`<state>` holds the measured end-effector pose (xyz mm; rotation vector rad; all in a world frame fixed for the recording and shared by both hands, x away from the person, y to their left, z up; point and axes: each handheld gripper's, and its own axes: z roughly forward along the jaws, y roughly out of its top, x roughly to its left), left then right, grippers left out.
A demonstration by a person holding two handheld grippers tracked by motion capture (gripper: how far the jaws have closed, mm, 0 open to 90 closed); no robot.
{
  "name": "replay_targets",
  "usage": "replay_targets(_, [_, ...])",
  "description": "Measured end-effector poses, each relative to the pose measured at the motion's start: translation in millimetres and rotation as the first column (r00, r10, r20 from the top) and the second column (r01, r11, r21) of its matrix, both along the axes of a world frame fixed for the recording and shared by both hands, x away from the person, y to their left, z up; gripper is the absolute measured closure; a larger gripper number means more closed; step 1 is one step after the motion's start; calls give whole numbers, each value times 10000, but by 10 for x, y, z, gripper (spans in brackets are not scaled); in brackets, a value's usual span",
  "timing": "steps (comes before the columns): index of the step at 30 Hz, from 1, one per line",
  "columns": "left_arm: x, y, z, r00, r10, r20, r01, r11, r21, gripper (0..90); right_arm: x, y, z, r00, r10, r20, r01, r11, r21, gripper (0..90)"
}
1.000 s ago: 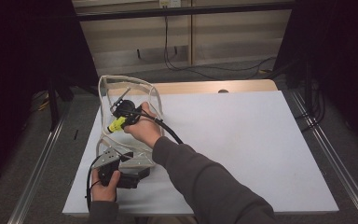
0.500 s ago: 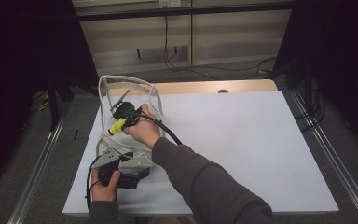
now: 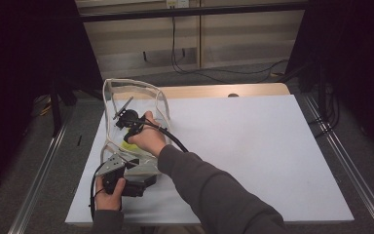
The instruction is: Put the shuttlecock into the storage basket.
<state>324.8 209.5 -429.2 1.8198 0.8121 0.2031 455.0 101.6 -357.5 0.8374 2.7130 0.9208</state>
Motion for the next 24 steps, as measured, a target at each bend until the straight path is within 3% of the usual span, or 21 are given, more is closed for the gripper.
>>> replay_targets(24, [-7,-1,6,10000,64,37,-63,9999,-154,19,-12,-36,50,9996,-130,-239,126,9998,-177,636])
